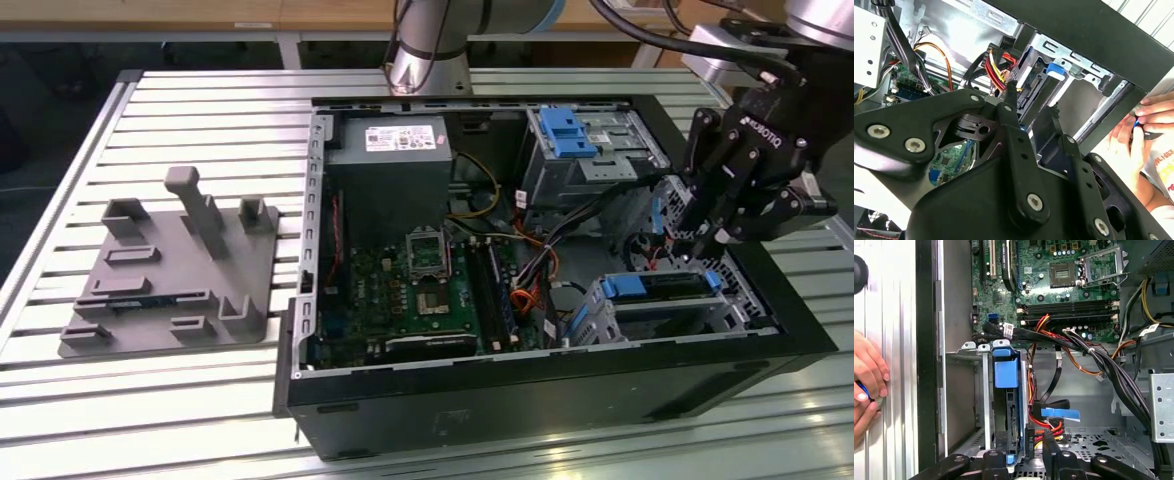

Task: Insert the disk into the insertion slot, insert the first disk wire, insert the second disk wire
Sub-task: 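Insert the first disk wire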

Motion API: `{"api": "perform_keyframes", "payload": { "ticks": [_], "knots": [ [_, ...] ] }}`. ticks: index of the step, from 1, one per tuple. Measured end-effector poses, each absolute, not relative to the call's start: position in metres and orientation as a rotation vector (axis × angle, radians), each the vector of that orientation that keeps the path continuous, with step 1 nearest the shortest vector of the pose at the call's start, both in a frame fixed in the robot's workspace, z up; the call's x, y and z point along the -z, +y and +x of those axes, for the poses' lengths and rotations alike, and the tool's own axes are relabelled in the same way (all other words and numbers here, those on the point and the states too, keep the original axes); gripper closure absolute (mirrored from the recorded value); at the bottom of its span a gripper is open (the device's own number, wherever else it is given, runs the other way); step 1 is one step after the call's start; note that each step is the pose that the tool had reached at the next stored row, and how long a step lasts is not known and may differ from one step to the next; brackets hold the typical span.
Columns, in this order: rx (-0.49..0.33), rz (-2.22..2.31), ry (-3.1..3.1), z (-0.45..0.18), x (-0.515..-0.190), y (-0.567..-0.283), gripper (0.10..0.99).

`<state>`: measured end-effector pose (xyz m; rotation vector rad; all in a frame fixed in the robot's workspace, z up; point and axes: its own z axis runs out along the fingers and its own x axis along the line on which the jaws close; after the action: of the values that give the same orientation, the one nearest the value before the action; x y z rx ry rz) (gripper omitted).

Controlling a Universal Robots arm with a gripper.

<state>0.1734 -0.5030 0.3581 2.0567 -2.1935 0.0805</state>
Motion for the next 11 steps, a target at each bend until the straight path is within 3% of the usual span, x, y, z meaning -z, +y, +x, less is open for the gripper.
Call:
{"api": "perform_keyframes", "payload": {
  "ticks": [11],
  "knots": [
    [-0.091, 2.061, -2.199, 0.1726, -0.3533, -0.5031, 0.678]
  ]
}}
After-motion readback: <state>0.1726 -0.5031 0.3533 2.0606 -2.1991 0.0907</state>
